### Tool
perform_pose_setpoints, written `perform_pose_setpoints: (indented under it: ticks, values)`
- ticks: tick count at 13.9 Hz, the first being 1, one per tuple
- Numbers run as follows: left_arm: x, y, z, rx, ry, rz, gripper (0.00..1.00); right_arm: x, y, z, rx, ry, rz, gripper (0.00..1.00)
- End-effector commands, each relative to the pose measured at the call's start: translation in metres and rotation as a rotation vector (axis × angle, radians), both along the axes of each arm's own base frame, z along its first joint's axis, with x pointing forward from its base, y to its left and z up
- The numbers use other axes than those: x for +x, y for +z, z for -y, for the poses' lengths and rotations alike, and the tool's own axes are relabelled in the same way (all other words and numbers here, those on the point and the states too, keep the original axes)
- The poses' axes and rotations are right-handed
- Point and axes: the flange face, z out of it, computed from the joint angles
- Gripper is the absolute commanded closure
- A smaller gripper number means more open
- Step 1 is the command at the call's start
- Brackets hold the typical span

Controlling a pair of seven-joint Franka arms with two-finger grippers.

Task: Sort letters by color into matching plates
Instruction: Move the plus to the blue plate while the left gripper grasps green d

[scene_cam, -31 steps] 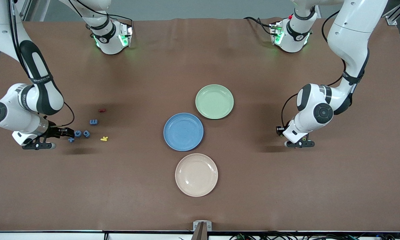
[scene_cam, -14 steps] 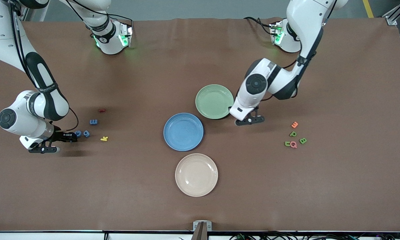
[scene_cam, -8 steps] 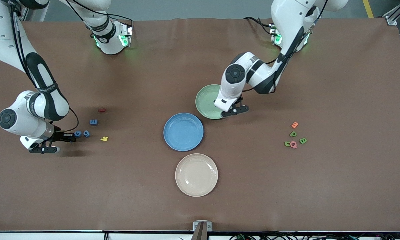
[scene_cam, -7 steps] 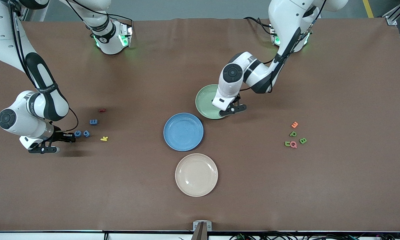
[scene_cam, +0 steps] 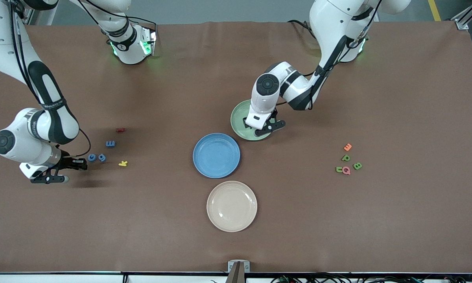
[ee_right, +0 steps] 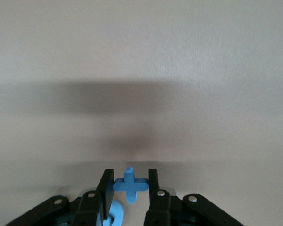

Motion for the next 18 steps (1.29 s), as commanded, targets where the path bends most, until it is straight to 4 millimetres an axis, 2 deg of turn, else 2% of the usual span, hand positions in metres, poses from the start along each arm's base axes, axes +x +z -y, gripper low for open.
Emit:
perform_pose_setpoints:
  ticks: [1,3,5,7,8,10,12,13,14,16,18]
  values:
    - [0.024,0.055,-0.023,-0.019,0.04,0.058,0.0,0.011,0.069,-0.024,-0.012,0.023,-0.03,0.82]
    - [0.05,0.082,-0.055,-0.013,0.047,0.075,0.0,0.016,0.105,-0.059,-0.044,0.003,-0.039,0.82]
    - [0.082,0.09,-0.1,-0.007,0.056,0.083,0.0,0.015,0.13,-0.111,-0.111,-0.066,-0.091,0.82]
    - [0.111,0.085,-0.149,0.001,0.089,0.08,0.0,0.008,0.146,-0.181,-0.144,-0.112,-0.131,0.82]
    - [0.122,0.083,-0.169,0.004,0.122,0.079,0.0,0.003,0.147,-0.216,-0.158,-0.138,-0.135,0.82]
    - [0.143,0.078,-0.217,0.049,0.097,0.103,0.01,-0.01,0.143,-0.287,-0.177,-0.208,-0.118,0.82]
    - [0.155,0.064,-0.243,0.093,0.052,0.121,0.02,-0.027,0.142,-0.354,-0.186,-0.256,-0.087,0.82]
    - [0.16,0.054,-0.254,0.1,0.057,0.123,0.03,-0.038,0.144,-0.395,-0.159,-0.278,-0.063,0.82]
    - [0.166,0.048,-0.27,0.106,0.063,0.129,0.03,-0.049,0.134,-0.433,-0.119,-0.305,-0.052,0.82]
    - [0.173,0.033,-0.303,0.126,-0.016,0.124,0.07,-0.061,0.107,-0.479,-0.077,-0.344,-0.023,0.82]
    - [0.172,0.024,-0.316,0.13,-0.102,0.103,0.16,-0.073,0.075,-0.517,-0.046,-0.376,0.009,0.82]
